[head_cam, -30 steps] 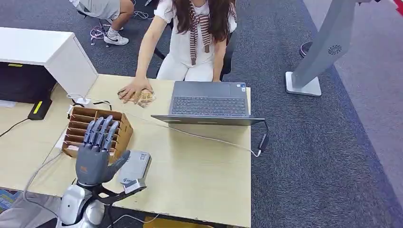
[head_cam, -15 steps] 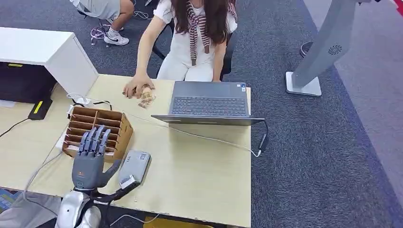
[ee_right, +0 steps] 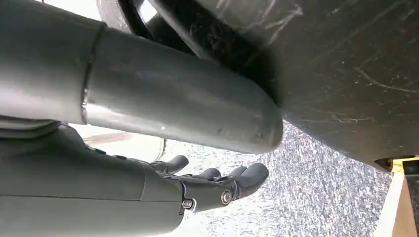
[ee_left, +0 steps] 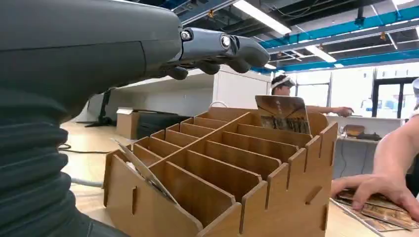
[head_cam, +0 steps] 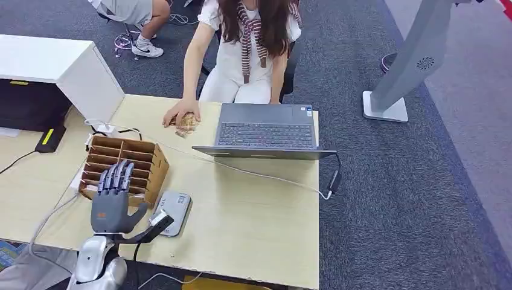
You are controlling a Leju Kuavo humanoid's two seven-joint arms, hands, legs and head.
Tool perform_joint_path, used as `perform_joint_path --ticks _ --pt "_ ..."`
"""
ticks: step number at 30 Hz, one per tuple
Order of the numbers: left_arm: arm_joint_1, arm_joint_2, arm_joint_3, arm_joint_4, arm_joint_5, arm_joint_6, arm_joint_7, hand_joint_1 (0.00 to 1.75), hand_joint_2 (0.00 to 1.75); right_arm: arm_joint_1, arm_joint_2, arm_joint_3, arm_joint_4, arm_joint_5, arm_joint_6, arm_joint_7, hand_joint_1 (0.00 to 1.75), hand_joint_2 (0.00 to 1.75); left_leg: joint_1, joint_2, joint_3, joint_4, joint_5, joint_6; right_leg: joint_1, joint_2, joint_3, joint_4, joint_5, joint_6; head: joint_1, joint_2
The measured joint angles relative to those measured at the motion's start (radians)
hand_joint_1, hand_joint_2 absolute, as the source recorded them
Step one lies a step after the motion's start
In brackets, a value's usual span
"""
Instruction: Pass the card to the sensor for recognition and then transmit it.
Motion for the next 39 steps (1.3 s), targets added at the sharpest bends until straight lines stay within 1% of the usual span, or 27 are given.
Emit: perform_joint_path --ticks 6,8,10,15,20,22,24,26,32,37,39 --pt "-0.005 0.01 -0.013 0.004 0.003 0.006 0.023 0.0 1.75 0.0 0.0 0.0 0.0 0.008 0.008 0.0 0.0 0.0 0.0 0.0 0.0 0.0 0.0 0.0 0.0 0.0 0.0 0.0 0.0 0.0 0.0 0.0" --pt "-0.003 0.009 -0.013 -0.001 -0.003 0.006 0.019 0.0 1.75 0.0 0.0 0.0 0.0 0.008 0.008 0.0 0.0 0.0 0.0 0.0 0.0 0.0 0.0 0.0 0.0 0.0 0.0 0.0 0.0 0.0 0.0 0.0" --pt "-0.001 0.006 -0.013 -0.01 -0.006 0.007 0.002 0.0 1.75 0.0 0.0 0.0 0.0 0.008 0.008 -0.001 0.0 0.0 0.0 0.0 0.0 0.0 0.0 0.0 0.0 0.0 0.0 0.0 0.0 0.0 0.0 0.0" --pt "0.018 -0.024 0.008 -0.065 -0.006 0.008 -0.088 0.0 1.75 -0.001 -0.001 0.0 0.0 0.009 0.008 -0.003 0.0 0.0 0.0 0.0 0.0 0.0 0.0 0.0 0.0 0.0 0.0 0.0 0.0 0.0 0.0 0.0" --pt "0.047 -0.082 0.096 -0.124 0.004 0.008 -0.211 0.0 1.75 0.0 -0.002 0.0 0.0 0.009 0.005 -0.004 0.0 0.0 0.0 0.0 0.0 0.0 0.0 0.0 0.0 0.0 0.0 0.0 0.0 0.0 0.0 0.0" --pt "0.057 -0.105 0.138 -0.137 0.013 0.008 -0.248 0.0 1.75 0.0 -0.002 0.0 0.0 0.009 0.003 -0.004 0.0 0.0 0.0 0.0 0.0 0.0 0.0 0.0 0.0 0.0 0.0 0.0 0.0 0.0 0.0 0.0" --pt "0.063 -0.126 0.18 -0.146 0.017 0.008 -0.268 0.0 1.75 0.0 -0.002 0.0 0.0 0.009 0.002 -0.003 0.0 0.0 0.0 0.0 0.0 0.0 0.0 0.0 0.0 0.0 0.0 0.0 0.0 0.0 0.0 0.0" --pt "0.068 -0.141 0.21 -0.154 0.018 0.008 -0.272 0.0 1.75 0.0 -0.002 0.0 0.0 0.009 0.001 -0.004 0.0 0.0 0.0 0.0 0.0 0.0 0.0 0.0 0.0 0.0 0.0 0.0 0.0 0.0 0.0 0.0" --pt "0.071 -0.164 0.27 -0.159 0.018 0.008 -0.28 0.0 1.75 0.0 -0.003 0.0 0.0 0.011 0.001 -0.005 0.0 0.0 0.0 0.0 0.0 0.0 0.0 0.0 0.0 0.0 0.0 0.0 0.0 0.0 0.0 0.0" --pt "0.065 -0.165 0.32 -0.157 -0.007 0.008 -0.255 0.0 1.75 0.0 -0.003 0.0 0.0 0.018 0.008 -0.008 0.0 0.0 0.0 0.0 0.0 0.0 0.0 0.0 0.0 0.0 0.0 0.0 0.0 0.0 0.0 0.0" --pt "0.055 -0.163 0.329 -0.149 -0.021 0.008 -0.232 0.0 1.75 -0.001 -0.003 0.0 0.0 0.022 0.011 -0.008 0.0 0.0 0.0 -0.001 0.0 0.0 0.0 0.0 0.0 -0.001 0.0 0.0 0.0 0.0 0.0 0.0"
